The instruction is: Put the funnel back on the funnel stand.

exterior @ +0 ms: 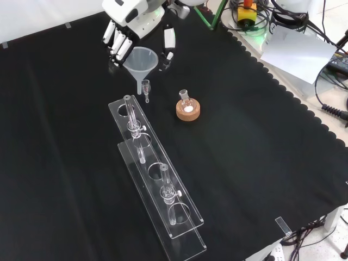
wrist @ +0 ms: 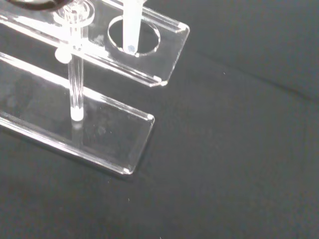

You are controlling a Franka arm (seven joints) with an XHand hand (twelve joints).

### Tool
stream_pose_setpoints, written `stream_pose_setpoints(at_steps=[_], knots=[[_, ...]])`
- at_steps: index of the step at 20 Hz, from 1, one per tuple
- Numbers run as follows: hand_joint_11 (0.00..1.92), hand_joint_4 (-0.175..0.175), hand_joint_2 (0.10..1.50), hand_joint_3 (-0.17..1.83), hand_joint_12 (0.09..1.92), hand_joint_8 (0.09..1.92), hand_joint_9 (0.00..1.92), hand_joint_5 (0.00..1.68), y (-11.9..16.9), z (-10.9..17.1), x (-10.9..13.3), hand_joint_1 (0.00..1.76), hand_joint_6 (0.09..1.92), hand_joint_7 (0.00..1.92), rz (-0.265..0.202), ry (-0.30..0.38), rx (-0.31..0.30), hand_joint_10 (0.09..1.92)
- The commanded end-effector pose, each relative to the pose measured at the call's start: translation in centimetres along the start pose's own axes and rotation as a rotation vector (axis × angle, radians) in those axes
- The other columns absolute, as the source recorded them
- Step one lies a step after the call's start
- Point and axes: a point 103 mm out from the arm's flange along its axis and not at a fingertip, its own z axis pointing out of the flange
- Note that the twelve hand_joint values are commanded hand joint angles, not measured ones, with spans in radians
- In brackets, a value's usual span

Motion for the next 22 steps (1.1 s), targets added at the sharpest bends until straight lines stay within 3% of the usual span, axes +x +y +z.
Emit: stream_pose_setpoints(at_steps=[1, 22], knots=[[0.56, -0.066, 0.73, 0.6, 1.27, 0.66, 0.94, 0.54, 1.5, 0.1, 0.2, 0.7, 0.19, 0.51, -0.011, 0.016, -0.023, 0.48], [0.56, -0.068, 0.73, 0.6, 1.27, 0.67, 0.93, 0.53, 5.6, 2.0, -0.5, 0.7, 0.21, 0.5, -0.022, 0.009, -0.001, 0.48]])
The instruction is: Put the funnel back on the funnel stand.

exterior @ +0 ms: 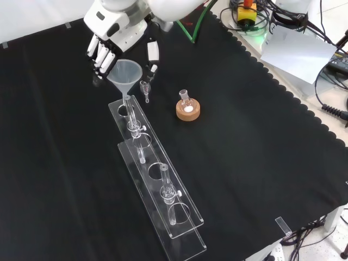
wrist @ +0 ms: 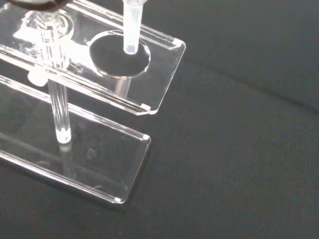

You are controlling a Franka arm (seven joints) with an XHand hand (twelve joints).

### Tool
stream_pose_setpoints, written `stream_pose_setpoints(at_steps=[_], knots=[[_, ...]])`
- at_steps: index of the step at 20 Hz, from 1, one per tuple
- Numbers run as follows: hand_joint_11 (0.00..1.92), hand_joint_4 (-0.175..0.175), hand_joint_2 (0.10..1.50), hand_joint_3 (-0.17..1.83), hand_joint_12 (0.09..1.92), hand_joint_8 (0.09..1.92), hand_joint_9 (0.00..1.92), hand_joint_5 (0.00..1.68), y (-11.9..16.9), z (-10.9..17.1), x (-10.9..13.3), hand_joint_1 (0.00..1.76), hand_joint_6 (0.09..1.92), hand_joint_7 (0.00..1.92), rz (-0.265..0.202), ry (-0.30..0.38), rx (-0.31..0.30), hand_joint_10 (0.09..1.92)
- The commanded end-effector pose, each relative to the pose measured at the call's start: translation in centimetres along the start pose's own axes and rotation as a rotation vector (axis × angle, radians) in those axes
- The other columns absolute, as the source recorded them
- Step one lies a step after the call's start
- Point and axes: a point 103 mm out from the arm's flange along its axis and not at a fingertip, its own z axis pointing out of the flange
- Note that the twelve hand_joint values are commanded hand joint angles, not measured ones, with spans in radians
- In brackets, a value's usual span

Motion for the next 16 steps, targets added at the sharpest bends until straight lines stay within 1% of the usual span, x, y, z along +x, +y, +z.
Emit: stream_pose_setpoints(at_steps=[1, 10, 13, 16], knots=[[0.56, -0.068, 0.73, 0.6, 1.27, 0.67, 0.93, 0.53, 1.1, 0.9, 0.3, 0.7, 0.21, 0.5, -0.012, -0.003, 0.011, 0.48], [0.55, -0.068, 0.73, 0.6, 1.27, 0.67, 0.92, 0.53, 1.5, 2.1, 0.0, 0.7, 0.22, 0.48, -0.009, -0.012, 0.038, 0.48], [0.55, -0.068, 0.73, 0.6, 1.27, 0.67, 0.91, 0.52, 1.5, 2.5, -0.1, 0.7, 0.23, 0.48, -0.009, -0.008, 0.039, 0.49], [0.55, -0.07, 0.73, 0.59, 1.27, 0.68, 0.87, 0.5, 1.6, 2.9, 0.0, 0.7, 0.23, 0.43, -0.011, -0.01, 0.041, 0.49]])
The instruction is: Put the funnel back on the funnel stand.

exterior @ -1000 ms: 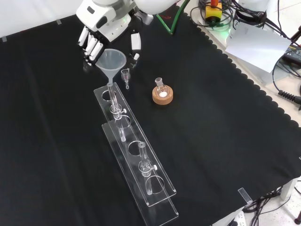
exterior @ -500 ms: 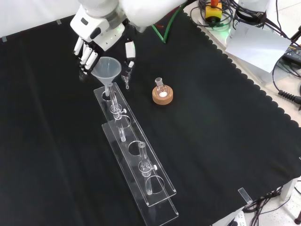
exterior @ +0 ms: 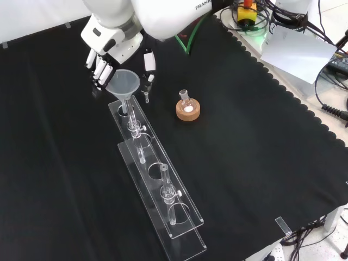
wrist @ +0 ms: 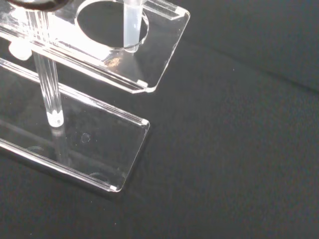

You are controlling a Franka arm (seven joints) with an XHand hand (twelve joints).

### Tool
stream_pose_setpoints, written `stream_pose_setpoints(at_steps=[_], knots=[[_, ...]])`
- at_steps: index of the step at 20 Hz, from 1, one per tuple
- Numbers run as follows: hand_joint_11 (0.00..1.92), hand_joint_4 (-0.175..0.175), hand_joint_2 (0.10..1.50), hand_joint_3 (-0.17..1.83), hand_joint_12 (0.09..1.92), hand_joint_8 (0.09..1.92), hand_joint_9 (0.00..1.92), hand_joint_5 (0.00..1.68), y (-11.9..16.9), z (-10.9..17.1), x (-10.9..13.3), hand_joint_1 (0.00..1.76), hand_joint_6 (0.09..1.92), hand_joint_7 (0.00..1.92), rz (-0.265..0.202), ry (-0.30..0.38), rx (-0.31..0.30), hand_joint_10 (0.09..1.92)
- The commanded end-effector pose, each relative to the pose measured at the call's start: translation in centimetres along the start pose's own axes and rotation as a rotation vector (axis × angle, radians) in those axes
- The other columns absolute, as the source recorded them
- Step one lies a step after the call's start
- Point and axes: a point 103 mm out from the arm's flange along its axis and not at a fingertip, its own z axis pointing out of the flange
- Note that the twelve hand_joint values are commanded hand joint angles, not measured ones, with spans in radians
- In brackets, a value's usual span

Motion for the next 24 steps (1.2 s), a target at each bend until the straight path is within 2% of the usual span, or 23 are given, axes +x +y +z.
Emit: stream_pose_setpoints(at_steps=[1, 12, 19, 21, 24], knots=[[0.54, -0.072, 0.73, 0.59, 1.27, 0.69, 0.85, 0.49, 0.2, 0.6, 0.1, 0.7, 0.23, 0.41, -0.003, -0.002, 0.004, 0.51], [0.46, -0.077, 0.72, 0.59, 1.3, 0.73, 0.68, 0.39, 0.8, 1.3, 0.1, 0.69, 0.16, 0.3, -0.01, -0.009, 0.024, 0.58], [0.28, -0.073, 0.69, 0.58, 1.37, 0.71, 0.44, 0.31, 1.1, 1.9, 0.6, 0.69, 0.09, 0.08, -0.013, -0.03, 0.064, 0.66], [0.19, -0.071, 0.68, 0.57, 1.4, 0.63, 0.32, 0.26, 1.0, 2.1, 0.7, 0.7, 0.09, 0.02, -0.017, -0.029, 0.099, 0.68], [0.04, -0.066, 0.67, 0.54, 1.43, 0.32, 0.12, 0.15, 0.6, 2.1, 0.7, 0.69, 0.09, 0.0, -0.019, -0.028, 0.105, 0.7]])
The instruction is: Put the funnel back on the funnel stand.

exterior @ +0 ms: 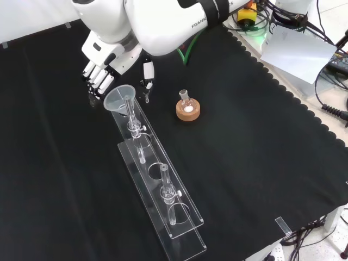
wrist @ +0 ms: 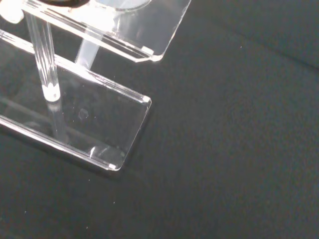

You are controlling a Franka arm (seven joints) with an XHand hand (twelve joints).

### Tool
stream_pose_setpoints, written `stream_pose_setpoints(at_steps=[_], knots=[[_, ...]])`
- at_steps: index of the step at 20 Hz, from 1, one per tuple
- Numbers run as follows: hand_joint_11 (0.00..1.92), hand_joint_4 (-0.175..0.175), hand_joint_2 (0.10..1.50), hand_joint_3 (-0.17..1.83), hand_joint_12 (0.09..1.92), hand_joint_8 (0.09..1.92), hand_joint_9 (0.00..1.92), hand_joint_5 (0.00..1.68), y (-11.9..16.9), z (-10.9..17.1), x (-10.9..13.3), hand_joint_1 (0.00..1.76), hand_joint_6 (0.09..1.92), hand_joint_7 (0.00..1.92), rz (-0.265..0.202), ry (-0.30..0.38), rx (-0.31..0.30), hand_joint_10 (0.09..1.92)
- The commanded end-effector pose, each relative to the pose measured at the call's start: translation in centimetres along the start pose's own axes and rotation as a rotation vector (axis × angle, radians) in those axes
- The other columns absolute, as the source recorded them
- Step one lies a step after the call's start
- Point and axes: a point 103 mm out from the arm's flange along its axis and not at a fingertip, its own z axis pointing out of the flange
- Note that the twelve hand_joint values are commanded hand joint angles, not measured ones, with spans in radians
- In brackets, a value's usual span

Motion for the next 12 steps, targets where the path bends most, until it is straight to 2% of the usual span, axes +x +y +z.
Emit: stream_pose_setpoints(at_steps=[1, 3, 5, 10, 12], knots=[[0.02, -0.065, 0.66, 0.52, 1.41, 0.24, 0.07, 0.12, -0.6, 0.3, 0.1, 0.68, 0.09, 0.0, -0.004, -0.001, 0.038, 0.71], [0.0, -0.061, 0.65, 0.5, 1.37, 0.12, 0.02, 0.07, -1.2, 0.1, 0.0, 0.67, 0.09, 0.0, 0.0, 0.0, 0.025, 0.7], [0.0, -0.06, 0.65, 0.49, 1.35, 0.09, 0.0, 0.06, -2.1, -0.2, -0.1, 0.67, 0.09, 0.0, 0.006, 0.001, -0.003, 0.69], [0.0, -0.063, 0.65, 0.47, 1.33, 0.09, 0.0, 0.06, -5.3, -1.2, -1.1, 0.66, 0.09, 0.02, 0.03, 0.019, -0.059, 0.7], [0.0, -0.067, 0.67, 0.44, 1.35, 0.18, 0.03, 0.09, -6.9, -1.4, -1.7, 0.65, 0.09, 0.03, 0.047, 0.037, -0.08, 0.73]])
